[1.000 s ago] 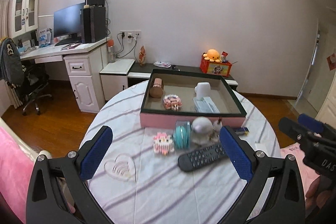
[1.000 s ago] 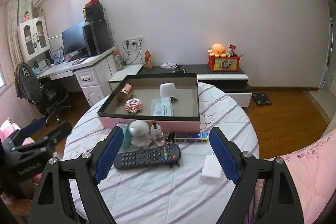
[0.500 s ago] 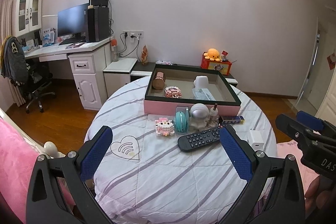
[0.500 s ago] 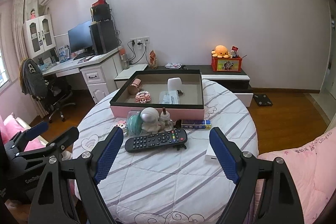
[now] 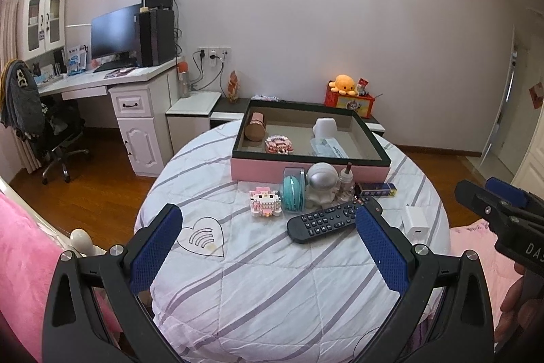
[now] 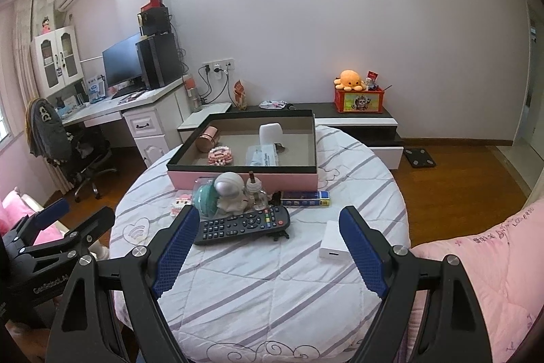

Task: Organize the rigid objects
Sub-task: 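Withdraw both tools from the box back over the table, then grasp the white charger with the right gripper and lift it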

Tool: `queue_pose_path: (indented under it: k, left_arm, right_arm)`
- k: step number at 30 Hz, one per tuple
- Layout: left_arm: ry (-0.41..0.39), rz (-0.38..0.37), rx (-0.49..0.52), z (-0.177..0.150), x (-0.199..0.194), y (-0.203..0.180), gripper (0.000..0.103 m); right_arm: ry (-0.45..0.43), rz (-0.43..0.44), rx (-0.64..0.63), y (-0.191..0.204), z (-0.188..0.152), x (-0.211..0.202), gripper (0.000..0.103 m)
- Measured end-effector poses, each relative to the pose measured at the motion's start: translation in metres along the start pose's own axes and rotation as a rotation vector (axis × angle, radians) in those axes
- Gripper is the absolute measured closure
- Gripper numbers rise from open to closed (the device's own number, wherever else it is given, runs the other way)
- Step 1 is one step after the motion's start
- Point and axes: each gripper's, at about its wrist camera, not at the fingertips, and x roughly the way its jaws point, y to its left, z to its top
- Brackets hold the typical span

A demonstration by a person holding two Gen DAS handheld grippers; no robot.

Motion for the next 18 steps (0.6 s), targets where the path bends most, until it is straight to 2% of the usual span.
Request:
queue_pose_path:
  k: [7,12,18]
  left_arm:
    - [0.037,-0.006,0.008,-0.007,0.017,-0.003,0.0]
    - [0.082,-0.002,0.012,-0.016,0.037,-0.004,0.0]
    - [0.129,-0.003,0.036,-0.025,0.065,-0.013,0.0]
  right_arm:
    - [0.057,-0.033,0.013,-0.015,-0.011,0.021,0.018]
    - [0.167,-0.054,0.037,-0.031,-0.036,0.056,0.018]
    - [0.227,-0.107,0.076,-0.051,-0.05,0.091,0.018]
